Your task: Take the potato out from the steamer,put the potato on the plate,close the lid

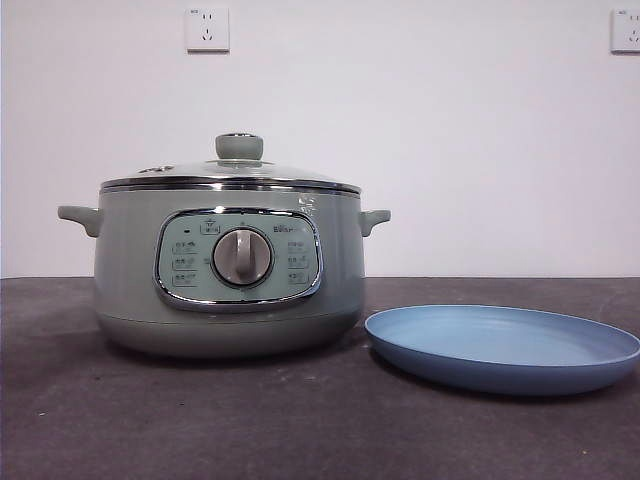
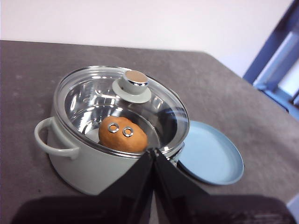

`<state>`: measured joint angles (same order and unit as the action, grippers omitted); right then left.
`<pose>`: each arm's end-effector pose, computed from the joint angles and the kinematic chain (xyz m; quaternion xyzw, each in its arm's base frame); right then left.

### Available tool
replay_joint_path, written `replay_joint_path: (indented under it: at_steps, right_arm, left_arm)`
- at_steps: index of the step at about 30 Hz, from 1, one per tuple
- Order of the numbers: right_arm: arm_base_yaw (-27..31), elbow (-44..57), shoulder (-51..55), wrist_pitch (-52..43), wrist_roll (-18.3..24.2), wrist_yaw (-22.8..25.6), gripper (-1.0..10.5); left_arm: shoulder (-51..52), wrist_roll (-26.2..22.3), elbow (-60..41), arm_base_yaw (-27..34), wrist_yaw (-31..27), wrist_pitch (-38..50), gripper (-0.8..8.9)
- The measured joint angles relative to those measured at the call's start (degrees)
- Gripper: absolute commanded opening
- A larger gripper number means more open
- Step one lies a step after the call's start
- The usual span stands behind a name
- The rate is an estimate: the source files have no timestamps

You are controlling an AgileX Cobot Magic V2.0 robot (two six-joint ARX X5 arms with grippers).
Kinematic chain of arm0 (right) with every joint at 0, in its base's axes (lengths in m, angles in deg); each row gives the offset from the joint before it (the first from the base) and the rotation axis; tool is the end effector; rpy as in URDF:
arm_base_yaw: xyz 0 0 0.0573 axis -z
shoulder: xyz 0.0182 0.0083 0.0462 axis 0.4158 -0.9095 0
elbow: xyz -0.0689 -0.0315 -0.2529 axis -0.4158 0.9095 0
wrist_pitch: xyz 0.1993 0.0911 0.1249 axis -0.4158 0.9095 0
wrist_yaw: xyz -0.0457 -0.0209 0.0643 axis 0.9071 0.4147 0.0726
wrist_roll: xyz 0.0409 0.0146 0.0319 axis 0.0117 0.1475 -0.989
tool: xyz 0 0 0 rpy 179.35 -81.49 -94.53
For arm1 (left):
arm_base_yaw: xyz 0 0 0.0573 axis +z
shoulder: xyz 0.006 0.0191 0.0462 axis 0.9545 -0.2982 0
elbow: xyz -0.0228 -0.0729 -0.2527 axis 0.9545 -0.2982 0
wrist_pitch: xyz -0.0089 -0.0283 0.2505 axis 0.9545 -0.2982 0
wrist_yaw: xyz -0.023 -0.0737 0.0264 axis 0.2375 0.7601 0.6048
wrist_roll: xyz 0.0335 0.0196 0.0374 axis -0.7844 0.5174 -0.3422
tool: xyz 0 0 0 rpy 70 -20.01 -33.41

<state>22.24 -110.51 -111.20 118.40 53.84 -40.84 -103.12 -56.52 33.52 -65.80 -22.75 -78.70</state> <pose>0.1148 0.0206 0.3491 0.1075 0.2237 0.2881 0.9249 0.1006 -0.0073 0.3183 -0.1044 0.1758 -0.2899 0.9350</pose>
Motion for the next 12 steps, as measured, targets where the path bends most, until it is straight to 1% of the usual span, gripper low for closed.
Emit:
replay_joint_path:
  at_steps: [2, 6, 8, 12]
  right_arm:
    - [-1.09, -3.41, -2.89, 3.1, 2.86, -1.25, -0.1]
    - [-3.58, -7.54, -6.75, 7.58, 6.8, -2.23, -0.1]
    - [-4.63, -8.63, -8.04, 9.51, 8.37, -2.23, -0.1]
    - [-5.84, -8.81, -9.09, 10.47, 9.79, -2.23, -0.1]
  left_arm:
    - [-2.08, -2.47, 2.89, -0.74, 0.42, -2.67, -0.08]
    - [-5.35, -6.64, 7.67, -2.8, 0.7, -8.46, -0.08]
    - [-6.58, -8.28, 9.4, -3.63, 0.68, -11.23, -0.08]
    - [-7.87, -9.99, 10.62, -4.42, 0.57, -13.49, -0.03]
